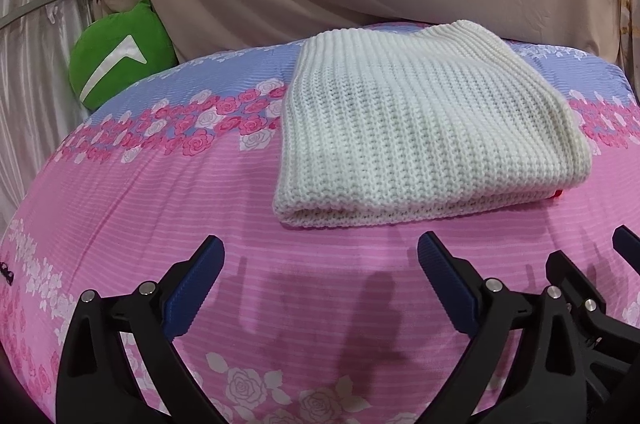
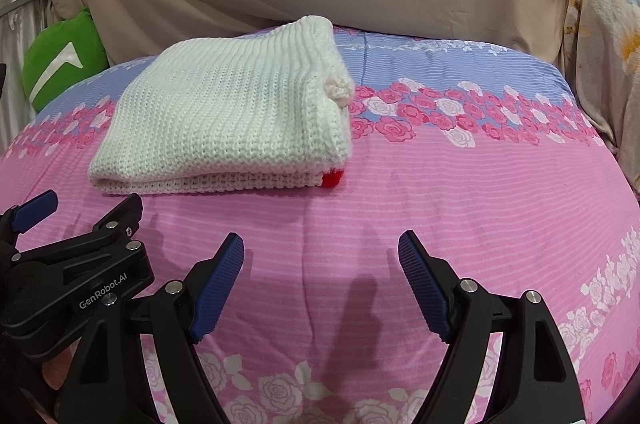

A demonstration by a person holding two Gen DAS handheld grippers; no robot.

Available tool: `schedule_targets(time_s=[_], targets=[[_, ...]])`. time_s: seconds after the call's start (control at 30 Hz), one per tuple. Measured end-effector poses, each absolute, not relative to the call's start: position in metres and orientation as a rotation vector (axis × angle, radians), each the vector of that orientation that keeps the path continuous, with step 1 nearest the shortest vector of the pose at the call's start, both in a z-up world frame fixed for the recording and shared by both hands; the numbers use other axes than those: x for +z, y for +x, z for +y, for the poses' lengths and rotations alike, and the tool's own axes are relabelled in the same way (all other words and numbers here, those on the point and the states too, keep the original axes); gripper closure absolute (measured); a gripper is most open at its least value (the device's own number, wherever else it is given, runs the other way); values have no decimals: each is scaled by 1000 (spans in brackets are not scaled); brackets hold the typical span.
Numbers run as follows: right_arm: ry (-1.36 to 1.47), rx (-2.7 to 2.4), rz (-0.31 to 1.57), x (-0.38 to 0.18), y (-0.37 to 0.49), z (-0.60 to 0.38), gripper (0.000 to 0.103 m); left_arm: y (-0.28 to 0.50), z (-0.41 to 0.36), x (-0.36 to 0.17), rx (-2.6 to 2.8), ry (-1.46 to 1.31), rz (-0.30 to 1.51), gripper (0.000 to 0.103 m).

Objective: Fold small clothes

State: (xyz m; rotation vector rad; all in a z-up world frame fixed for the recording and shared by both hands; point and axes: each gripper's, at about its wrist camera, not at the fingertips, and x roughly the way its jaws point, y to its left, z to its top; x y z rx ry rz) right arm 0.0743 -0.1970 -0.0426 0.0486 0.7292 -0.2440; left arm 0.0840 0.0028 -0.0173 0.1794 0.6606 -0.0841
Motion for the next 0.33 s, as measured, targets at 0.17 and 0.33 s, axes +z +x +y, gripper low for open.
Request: schedule_targets(time_s=[0.17,0.33], targets=[[45,-257,731,-43,73,-195,25,81,-1,-16,-69,197,647,11],[41,-261,730,-43,73,-195,25,81,-2,-15,-71,197,649,12]])
